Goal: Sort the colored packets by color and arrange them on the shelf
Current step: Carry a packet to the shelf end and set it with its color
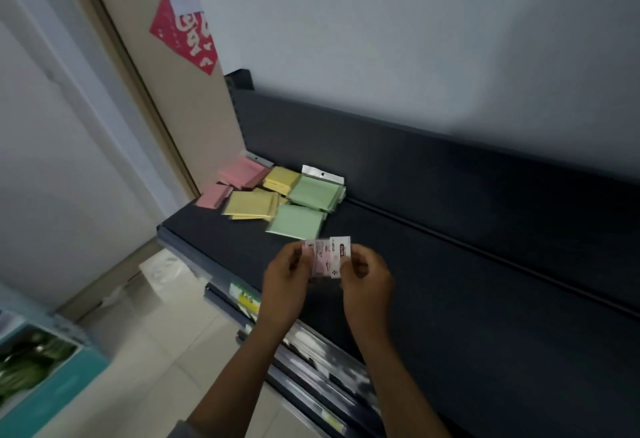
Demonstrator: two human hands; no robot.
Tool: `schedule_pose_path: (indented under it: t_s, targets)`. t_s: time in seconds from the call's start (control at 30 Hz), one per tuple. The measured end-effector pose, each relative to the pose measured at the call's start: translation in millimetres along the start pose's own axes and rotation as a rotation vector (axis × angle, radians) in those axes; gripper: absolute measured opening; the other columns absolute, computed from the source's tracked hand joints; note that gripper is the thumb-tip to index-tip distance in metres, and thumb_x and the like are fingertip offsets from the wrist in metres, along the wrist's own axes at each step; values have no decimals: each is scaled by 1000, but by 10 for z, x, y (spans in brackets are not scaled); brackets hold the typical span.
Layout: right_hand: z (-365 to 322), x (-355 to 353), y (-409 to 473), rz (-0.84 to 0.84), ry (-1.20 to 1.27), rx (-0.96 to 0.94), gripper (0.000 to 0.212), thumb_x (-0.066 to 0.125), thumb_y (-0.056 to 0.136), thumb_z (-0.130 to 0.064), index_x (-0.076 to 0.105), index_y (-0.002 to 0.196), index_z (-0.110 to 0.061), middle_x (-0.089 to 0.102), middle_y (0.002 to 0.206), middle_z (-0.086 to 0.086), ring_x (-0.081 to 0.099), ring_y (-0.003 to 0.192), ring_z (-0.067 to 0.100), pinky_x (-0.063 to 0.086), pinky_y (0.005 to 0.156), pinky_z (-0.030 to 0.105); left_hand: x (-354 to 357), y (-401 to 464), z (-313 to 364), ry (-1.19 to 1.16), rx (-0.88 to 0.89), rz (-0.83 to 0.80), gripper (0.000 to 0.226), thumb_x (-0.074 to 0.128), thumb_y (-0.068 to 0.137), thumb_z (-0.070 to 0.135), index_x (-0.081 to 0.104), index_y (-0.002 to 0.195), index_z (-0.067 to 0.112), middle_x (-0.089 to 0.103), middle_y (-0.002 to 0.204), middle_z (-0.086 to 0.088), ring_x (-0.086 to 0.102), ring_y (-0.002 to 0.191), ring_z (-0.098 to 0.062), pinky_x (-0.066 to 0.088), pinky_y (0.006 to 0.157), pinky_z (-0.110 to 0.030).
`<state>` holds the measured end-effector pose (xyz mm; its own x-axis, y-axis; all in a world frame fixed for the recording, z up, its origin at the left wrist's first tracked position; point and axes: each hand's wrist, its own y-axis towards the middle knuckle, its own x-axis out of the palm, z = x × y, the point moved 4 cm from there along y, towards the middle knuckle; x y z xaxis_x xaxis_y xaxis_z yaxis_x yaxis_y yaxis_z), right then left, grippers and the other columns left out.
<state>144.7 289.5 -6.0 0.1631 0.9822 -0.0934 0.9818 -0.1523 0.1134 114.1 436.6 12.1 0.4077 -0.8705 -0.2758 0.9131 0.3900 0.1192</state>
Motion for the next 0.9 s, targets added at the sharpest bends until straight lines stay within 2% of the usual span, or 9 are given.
schedule_pose_path:
  t_s: [0.13, 0.3, 0.4, 0.53, 0.6, 0.7, 0.8, 0.9]
  targets:
    - [33, 627, -108, -46, 29, 28, 17, 63, 96, -10, 67, 112, -15, 65, 109, 2, 68, 94, 11, 59, 66, 19, -585, 146, -292, 69, -17, 65, 16, 56, 103, 27, 70, 109, 27, 72, 96, 3, 70, 86, -12, 62, 74, -42]
    - [25, 1416, -258, -103, 8, 38, 17, 63, 96, -12, 68, 109, -22, 67, 107, 2, 70, 93, 14, 63, 67, 31, -1329, 344, -604, 163, -45, 175, 15, 59, 100, 33, 73, 107, 35, 70, 97, 6, 67, 86, -13, 59, 75, -46]
    - [-55, 1843, -342, -133, 1, 22, 17, 63, 96, -13, 67, 105, -26, 67, 107, 3, 69, 93, 12, 62, 69, 25, -1704, 453, -687, 142, -63, 188, 16, 58, 101, 28, 73, 105, 33, 73, 92, 10, 68, 78, -8, 60, 71, -38]
    - [-239, 2315, -496, -197, -18, 6, 18, 61, 95, -12, 65, 102, -28, 66, 104, -3, 67, 93, 8, 55, 65, 15, -2181, 492, -733, 112, -82, 240, 19, 55, 103, 26, 70, 104, 38, 71, 77, 12, 61, 61, -3, 51, 57, -23]
    - [-314, 2493, -573, -230, -23, -6, 18, 61, 96, -13, 66, 106, -27, 65, 106, -6, 66, 94, 6, 56, 66, 16, -2369, 484, -745, 94, -98, 263, 19, 55, 103, 27, 68, 103, 41, 69, 70, 12, 58, 58, -1, 48, 52, -21]
    - [-376, 2668, -615, -246, -40, -42, 19, 61, 96, -15, 66, 107, -29, 65, 106, -7, 66, 93, 6, 59, 71, 22, -2560, 464, -779, 66, -117, 294, 18, 56, 102, 26, 72, 110, 29, 69, 73, 11, 63, 63, 1, 46, 55, -11]
    - [-367, 2836, -651, -262, -18, -19, 20, 61, 96, -16, 66, 108, -31, 64, 108, -7, 67, 95, 9, 62, 70, 28, -2699, 439, -868, 62, -142, 303, 21, 56, 102, 25, 72, 115, 24, 72, 78, 7, 65, 65, -3, 48, 57, -12]
    - [-372, 3080, -726, -286, -21, -16, 21, 60, 97, -15, 66, 112, -29, 64, 110, -4, 67, 97, 9, 63, 70, 27, -2897, 449, -986, 83, -181, 331, 22, 55, 102, 29, 71, 118, 27, 72, 71, 4, 67, 63, -11, 51, 59, -16]
